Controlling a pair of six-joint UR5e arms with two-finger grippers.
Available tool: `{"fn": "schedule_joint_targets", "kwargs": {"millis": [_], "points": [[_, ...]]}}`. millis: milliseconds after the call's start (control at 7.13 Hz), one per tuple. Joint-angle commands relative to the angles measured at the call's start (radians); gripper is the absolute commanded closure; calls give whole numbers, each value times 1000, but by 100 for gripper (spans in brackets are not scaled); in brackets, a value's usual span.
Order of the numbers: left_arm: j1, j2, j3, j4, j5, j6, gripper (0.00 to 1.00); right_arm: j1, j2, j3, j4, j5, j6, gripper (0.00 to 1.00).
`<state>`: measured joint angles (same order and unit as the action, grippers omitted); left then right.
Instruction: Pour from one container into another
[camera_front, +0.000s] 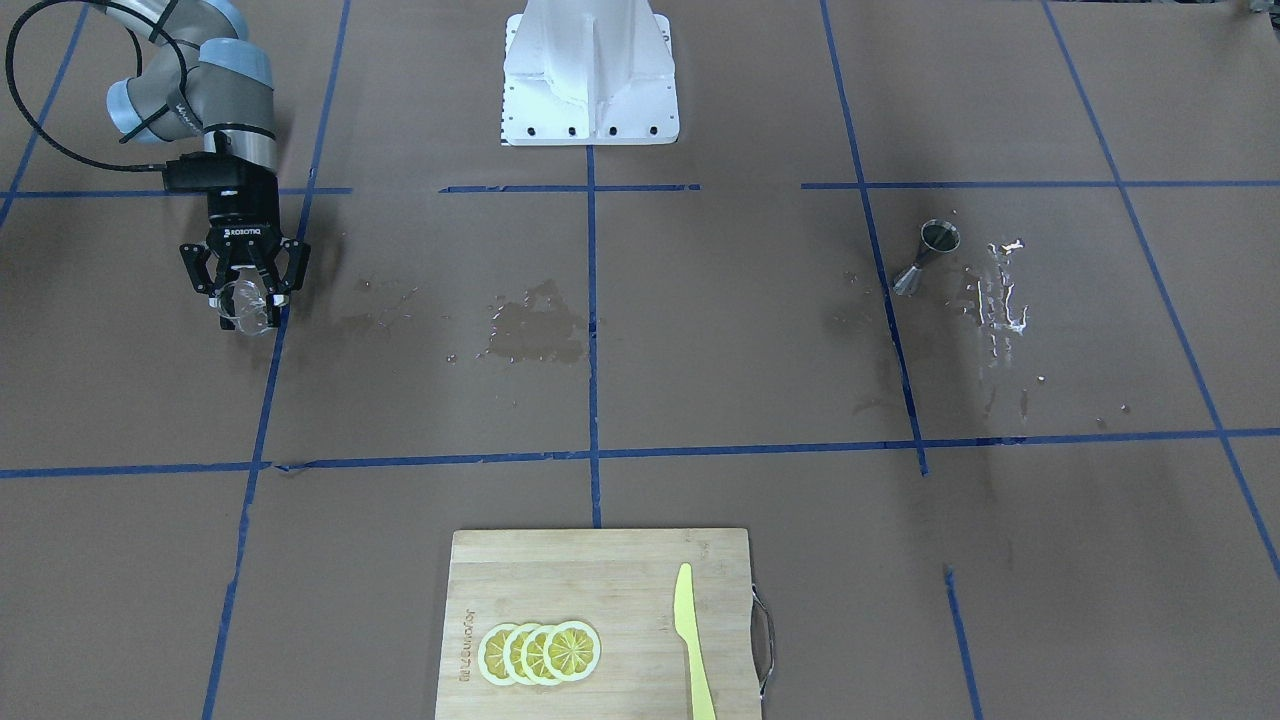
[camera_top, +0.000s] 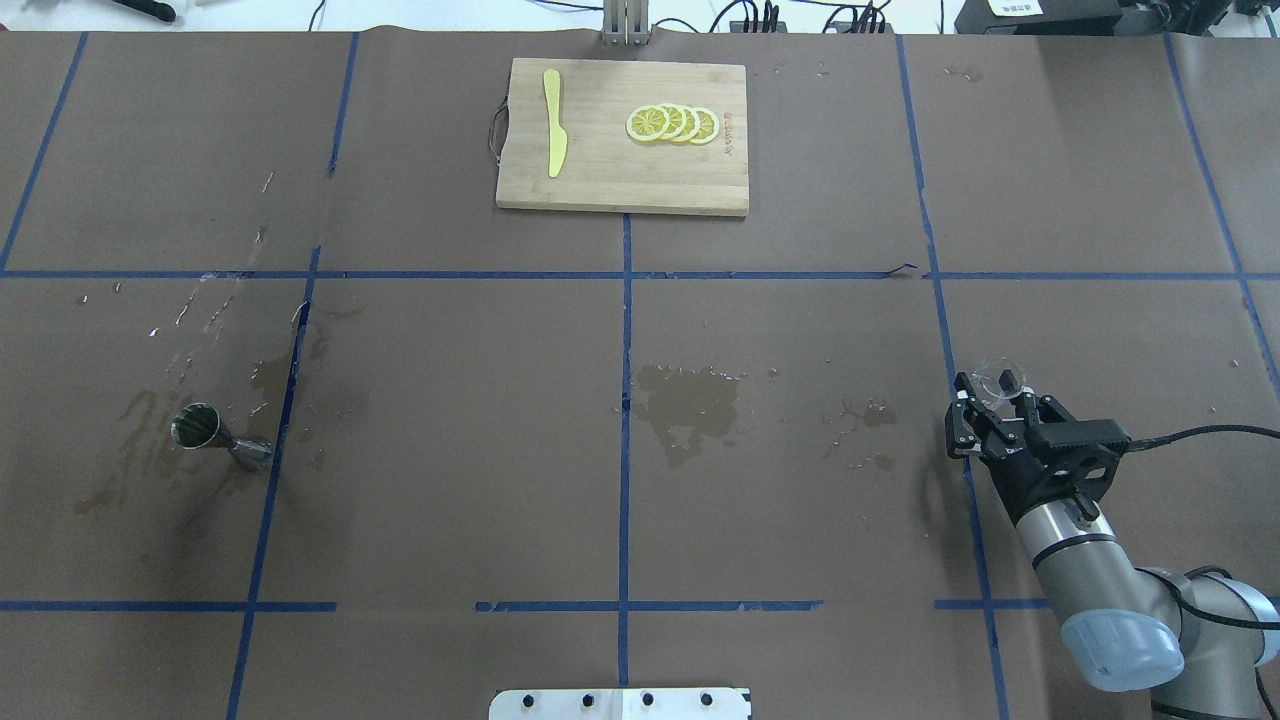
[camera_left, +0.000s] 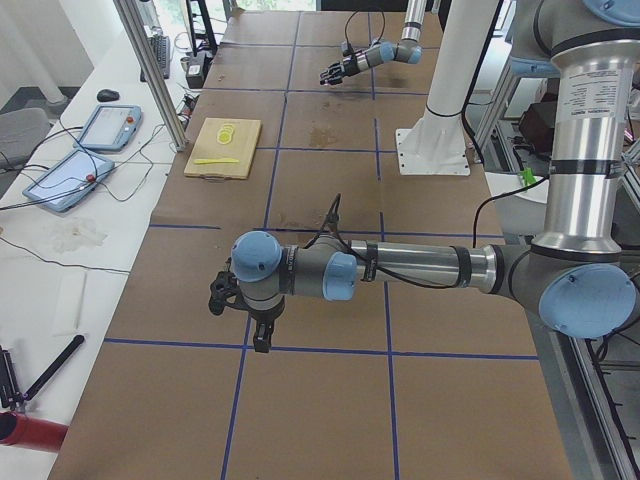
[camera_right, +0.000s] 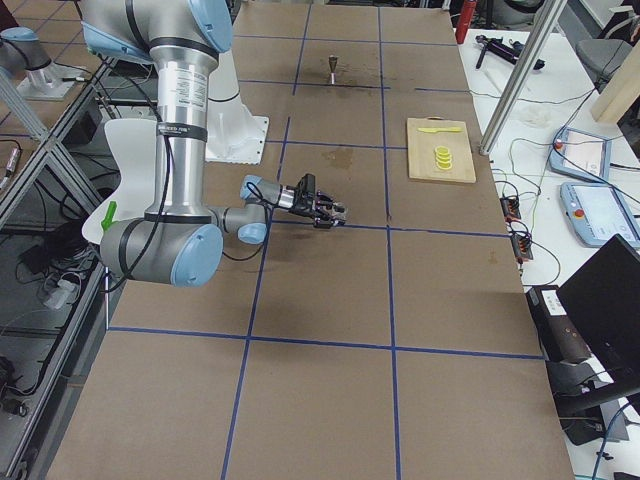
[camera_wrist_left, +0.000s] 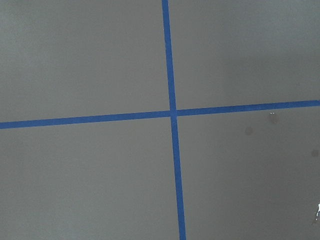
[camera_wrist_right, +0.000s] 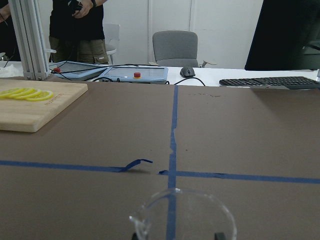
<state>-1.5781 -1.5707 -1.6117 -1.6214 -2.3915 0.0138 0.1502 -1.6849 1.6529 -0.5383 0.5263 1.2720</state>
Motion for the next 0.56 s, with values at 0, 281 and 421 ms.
{"fn": "schedule_joint_targets", "kwargs": {"millis": [0,281,421], "points": [[3,-2,-1,0,0,2,0,-44,1,-54,9,-41,45,100],[3,-2,1,0,2,0,0,-61,4,-62,9,-58,46,77],[3,-2,1,0,2,0,0,-63,11,-74,9,-58,46,72]]}}
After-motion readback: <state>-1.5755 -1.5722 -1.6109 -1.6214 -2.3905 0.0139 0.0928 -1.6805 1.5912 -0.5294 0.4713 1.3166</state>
